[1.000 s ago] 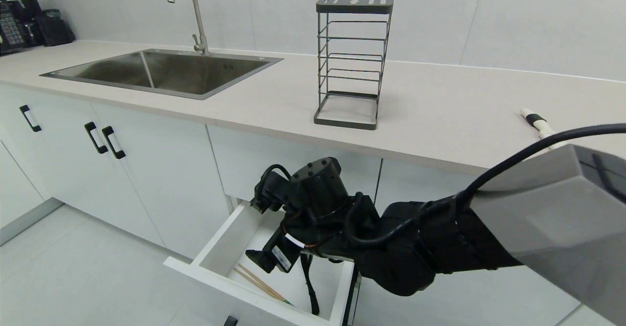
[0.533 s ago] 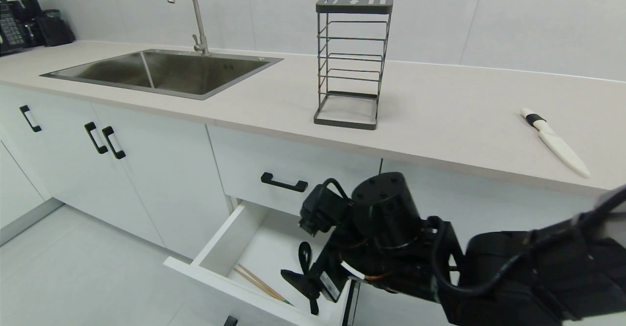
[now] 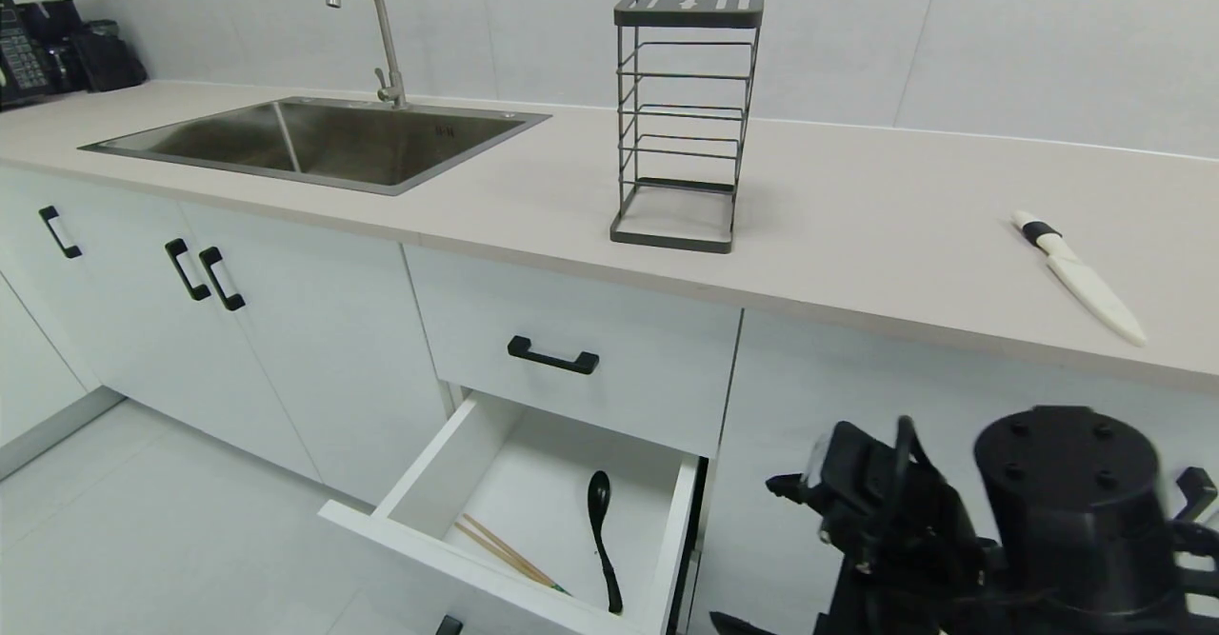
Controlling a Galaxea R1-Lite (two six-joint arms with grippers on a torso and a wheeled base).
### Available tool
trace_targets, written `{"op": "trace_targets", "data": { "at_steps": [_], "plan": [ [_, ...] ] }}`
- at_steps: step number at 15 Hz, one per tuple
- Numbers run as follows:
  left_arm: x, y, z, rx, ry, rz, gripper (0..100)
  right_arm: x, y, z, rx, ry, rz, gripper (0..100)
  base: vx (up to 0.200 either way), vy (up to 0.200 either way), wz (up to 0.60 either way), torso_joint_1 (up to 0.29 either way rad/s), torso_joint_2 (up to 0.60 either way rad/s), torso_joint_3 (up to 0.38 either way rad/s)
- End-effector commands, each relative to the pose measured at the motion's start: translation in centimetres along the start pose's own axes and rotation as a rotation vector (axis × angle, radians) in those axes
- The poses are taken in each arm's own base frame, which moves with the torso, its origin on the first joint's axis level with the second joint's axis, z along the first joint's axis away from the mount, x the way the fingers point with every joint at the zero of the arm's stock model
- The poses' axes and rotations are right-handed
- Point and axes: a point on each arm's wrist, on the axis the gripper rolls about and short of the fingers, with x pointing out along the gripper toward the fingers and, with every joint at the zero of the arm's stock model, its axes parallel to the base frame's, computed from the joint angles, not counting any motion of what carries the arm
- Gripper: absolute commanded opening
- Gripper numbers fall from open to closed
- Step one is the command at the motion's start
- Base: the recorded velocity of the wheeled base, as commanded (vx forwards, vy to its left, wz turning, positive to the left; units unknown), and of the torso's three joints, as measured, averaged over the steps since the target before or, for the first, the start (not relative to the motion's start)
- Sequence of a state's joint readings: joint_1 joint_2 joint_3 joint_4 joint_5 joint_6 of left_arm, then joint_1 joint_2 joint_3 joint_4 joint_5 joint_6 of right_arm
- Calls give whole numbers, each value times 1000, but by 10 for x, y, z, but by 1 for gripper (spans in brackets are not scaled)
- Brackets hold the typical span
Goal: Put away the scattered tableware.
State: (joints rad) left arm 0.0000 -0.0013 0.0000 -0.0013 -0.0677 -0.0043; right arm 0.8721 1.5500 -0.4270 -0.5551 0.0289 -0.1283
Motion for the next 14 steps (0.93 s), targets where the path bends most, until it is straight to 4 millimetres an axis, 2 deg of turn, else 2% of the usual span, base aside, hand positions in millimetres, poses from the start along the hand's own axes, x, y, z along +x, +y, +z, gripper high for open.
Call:
{"op": "trace_targets", "data": {
  "at_steps": [1, 3, 6, 14],
  "plan": [
    [0, 0, 0, 0, 1, 0, 100, -37, -9, -4, 27, -86, -42, 100, 0, 0, 0, 0, 0, 0],
    [0, 0, 0, 0, 1, 0, 100, -52, -13, -6, 37, -132, -58, 100, 0, 0, 0, 0, 0, 0],
    [0, 0, 0, 0, 1, 0, 100, -74, -14, -20, 53, -157, -97, 100, 0, 0, 0, 0, 0, 0],
    [0, 0, 0, 0, 1, 0, 100, -128, -4, -77, 91, -263, -205, 100, 0, 0, 0, 0, 0, 0]
  ]
}}
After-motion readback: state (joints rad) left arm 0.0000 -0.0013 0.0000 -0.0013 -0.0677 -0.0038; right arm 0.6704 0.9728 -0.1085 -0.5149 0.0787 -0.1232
